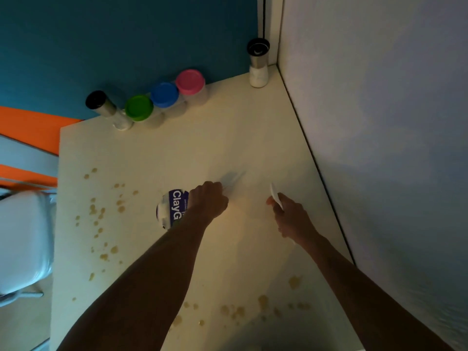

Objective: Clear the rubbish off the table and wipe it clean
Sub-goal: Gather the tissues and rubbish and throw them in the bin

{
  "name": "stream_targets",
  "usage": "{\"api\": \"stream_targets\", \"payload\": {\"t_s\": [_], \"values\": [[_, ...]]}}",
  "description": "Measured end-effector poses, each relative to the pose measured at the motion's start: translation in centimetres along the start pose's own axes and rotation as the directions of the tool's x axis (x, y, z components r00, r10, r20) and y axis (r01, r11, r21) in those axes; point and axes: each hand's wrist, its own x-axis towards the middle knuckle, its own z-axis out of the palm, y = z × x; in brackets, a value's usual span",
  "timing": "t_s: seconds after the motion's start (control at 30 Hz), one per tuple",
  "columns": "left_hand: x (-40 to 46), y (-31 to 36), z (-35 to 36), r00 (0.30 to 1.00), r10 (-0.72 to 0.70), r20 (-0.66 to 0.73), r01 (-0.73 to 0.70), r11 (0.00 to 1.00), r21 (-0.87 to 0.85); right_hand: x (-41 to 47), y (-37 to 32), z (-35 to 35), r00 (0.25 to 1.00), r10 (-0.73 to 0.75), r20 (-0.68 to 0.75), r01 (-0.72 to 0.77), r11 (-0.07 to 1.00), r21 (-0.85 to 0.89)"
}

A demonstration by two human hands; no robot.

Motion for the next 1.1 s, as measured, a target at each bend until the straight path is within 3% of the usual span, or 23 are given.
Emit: {"api": "stream_targets", "payload": {"t_s": [0.07,0.23,0.4,0.6,0.7,0.83,1.0,1.1], "values": [[-1.3,-0.5,0.4,0.999,-0.033,-0.034,0.03,0.996,-0.081,-0.2,-0.5,0.4,0.998,0.034,0.05,-0.038,0.997,0.07],[-6.0,-1.9,1.5,0.977,-0.165,-0.133,0.119,0.948,-0.296,-1.3,-2.2,2.6,0.994,-0.005,0.109,0.004,1.0,0.008],[-11.0,-4.3,2.9,0.941,-0.315,-0.124,0.231,0.866,-0.444,-3.9,-4.6,5.0,0.983,0.002,0.183,-0.009,0.999,0.035],[-16.9,-8.9,5.7,0.89,-0.414,-0.191,0.231,0.77,-0.595,-8.5,-8.0,9.5,0.96,0.003,0.28,-0.035,0.994,0.108],[-20.6,-11.8,6.8,0.864,-0.445,-0.238,0.236,0.773,-0.589,-11.3,-10.0,13.0,0.948,-0.013,0.318,-0.019,0.995,0.096],[-25.4,-16.0,8.1,0.855,-0.469,-0.224,0.361,0.846,-0.393,-15.1,-12.7,18.3,0.929,-0.051,0.367,0.03,0.998,0.064],[-30.8,-22.1,10.8,0.851,-0.477,-0.219,0.312,0.796,-0.519,-19.2,-16.6,25.5,0.905,-0.108,0.411,0.084,0.994,0.076],[-34.6,-26.9,12.8,0.836,-0.511,-0.198,0.236,0.661,-0.712,-21.9,-19.5,30.5,0.884,-0.154,0.442,0.122,0.988,0.099]]}}
